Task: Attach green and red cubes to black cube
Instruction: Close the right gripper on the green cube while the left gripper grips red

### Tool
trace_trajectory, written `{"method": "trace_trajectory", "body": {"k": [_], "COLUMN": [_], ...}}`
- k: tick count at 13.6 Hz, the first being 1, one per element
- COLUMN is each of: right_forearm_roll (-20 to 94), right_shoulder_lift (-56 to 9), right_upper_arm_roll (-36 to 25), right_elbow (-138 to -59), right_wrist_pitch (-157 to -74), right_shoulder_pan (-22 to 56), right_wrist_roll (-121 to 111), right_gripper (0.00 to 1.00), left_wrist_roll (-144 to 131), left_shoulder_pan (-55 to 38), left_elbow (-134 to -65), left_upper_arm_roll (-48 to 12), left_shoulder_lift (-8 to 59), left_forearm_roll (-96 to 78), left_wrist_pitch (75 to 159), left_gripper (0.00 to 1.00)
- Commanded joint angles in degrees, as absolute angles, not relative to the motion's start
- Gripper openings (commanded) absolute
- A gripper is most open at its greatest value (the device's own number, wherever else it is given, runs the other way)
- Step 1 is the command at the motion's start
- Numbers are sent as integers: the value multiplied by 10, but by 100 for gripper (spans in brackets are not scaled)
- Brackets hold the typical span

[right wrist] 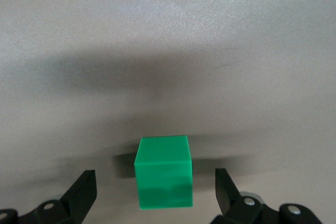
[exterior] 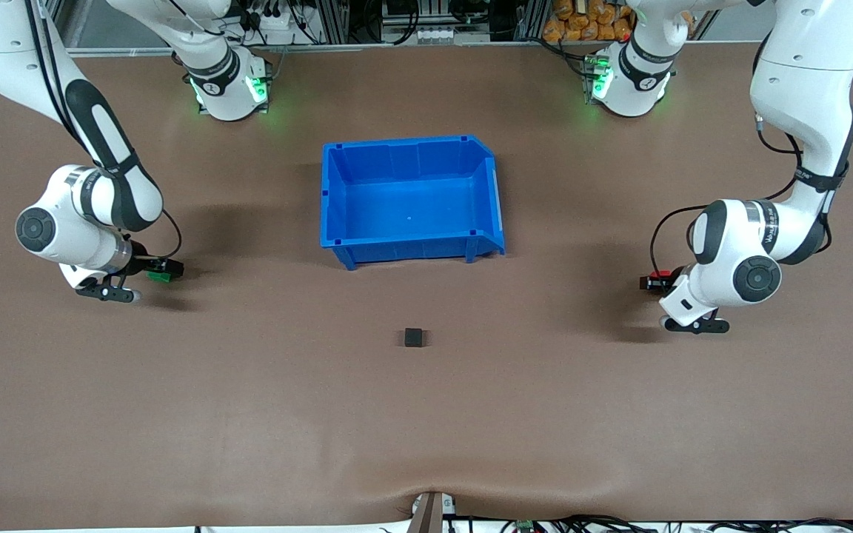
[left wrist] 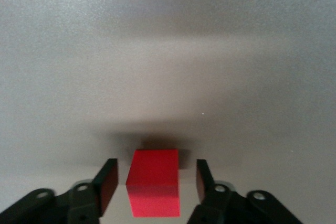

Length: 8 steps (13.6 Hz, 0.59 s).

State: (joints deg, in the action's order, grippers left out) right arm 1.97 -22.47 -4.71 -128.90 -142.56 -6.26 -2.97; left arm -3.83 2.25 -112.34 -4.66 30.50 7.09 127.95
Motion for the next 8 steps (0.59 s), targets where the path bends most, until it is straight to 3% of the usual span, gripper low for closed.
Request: {"method": "trace_trajectory", "body": {"k": [1,3,5,7,8], "right_forearm_roll": [16,17,17,17,17], "right_shoulder_lift": [-226,-226,-226,-226,-226], "right_upper_arm_roll": [-40,-39,-39,-39,-39], "right_elbow": [-1288,-1288,-1288,-1288,-1288], "right_wrist_pitch": [-1428,-1428,-1427,-1427,-1427], "right_shoulder_pan": [-76,-78,-78,-79,-81], "right_wrist_roll": [-34,-34,-34,-34,-34], "right_gripper": [89,66,30,0,0], "left_wrist_roll": [-36,-36,-39,-41,-43], "left_shoulder_pan": [21,22,21,23,23], "left_elbow": [-1115,-1115,-1114,-1115,-1115], "left_upper_arm_roll": [-47,-47,-47,-47,-47], "left_shoulder_lift": [307,307,307,306,307], "left_forearm_roll": [76,76,75,74,72], "left_wrist_pitch": [1272,1272,1272,1271,1269], "left_gripper": [53,39,24,13,13]}}
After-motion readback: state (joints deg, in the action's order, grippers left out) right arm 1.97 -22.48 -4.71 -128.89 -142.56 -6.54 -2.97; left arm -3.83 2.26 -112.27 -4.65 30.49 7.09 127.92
